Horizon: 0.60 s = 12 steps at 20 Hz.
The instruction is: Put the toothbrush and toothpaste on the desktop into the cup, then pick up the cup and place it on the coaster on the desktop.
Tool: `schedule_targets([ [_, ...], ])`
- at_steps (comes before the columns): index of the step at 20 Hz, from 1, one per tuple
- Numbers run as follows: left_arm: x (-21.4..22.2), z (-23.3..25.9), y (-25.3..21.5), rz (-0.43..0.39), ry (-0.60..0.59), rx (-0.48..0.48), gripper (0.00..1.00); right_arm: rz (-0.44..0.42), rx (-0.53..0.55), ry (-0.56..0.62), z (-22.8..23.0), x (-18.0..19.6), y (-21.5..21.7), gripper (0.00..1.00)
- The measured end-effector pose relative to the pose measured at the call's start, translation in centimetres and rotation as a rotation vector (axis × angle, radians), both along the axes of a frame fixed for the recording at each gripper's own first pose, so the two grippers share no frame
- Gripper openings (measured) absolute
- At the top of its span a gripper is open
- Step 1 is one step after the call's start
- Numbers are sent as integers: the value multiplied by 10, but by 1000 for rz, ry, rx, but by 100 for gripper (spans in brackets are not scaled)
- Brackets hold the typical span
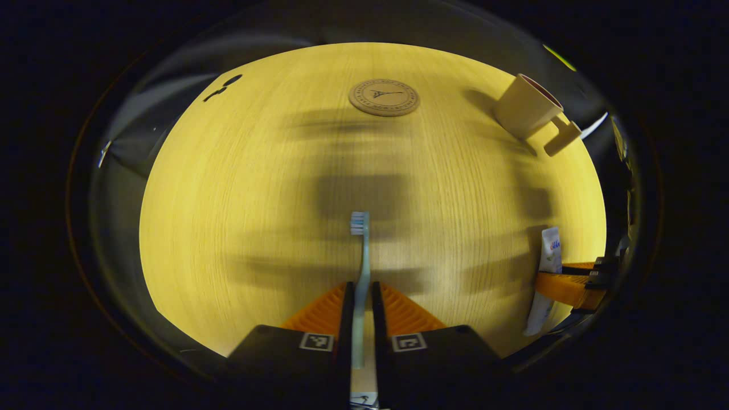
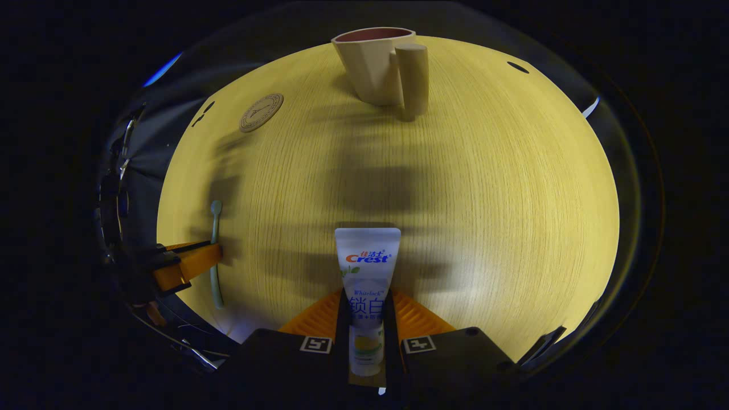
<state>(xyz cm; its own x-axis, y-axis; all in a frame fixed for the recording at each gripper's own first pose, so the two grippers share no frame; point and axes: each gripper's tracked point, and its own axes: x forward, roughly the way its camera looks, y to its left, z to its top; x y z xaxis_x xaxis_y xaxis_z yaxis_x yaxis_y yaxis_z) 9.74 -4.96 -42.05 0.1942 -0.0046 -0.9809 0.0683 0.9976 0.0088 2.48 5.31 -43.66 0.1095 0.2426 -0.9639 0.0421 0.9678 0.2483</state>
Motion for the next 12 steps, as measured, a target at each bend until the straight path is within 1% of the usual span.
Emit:
schedule_targets([
  [1, 2, -2, -2, -29, -7, 4, 18, 2, 2, -4, 0, 0, 0, 30],
  [2, 2, -1, -2, -46, -19, 9, 12, 6, 4, -8, 0, 0, 0, 27],
  [3, 4, 0, -3, -50, -34, 11, 10, 8, 11, -16, 1, 1, 0, 30],
  [4, 3, -1, -2, -46, -42, 10, 7, 4, 22, -23, 1, 1, 1, 30],
  [6, -1, -1, -5, -36, -41, -6, 6, -27, 41, -26, 3, 2, 0, 30],
  [7, -2, -1, -4, -33, -44, -9, 6, -42, 50, -25, -1, 1, 1, 27],
  [9, -8, 1, -5, -27, -52, -19, 6, -53, 67, -34, 1, 2, 0, 27],
  [12, -9, 8, -7, -2, -93, -44, 6, -65, 96, -81, 4, 4, 1, 27],
])
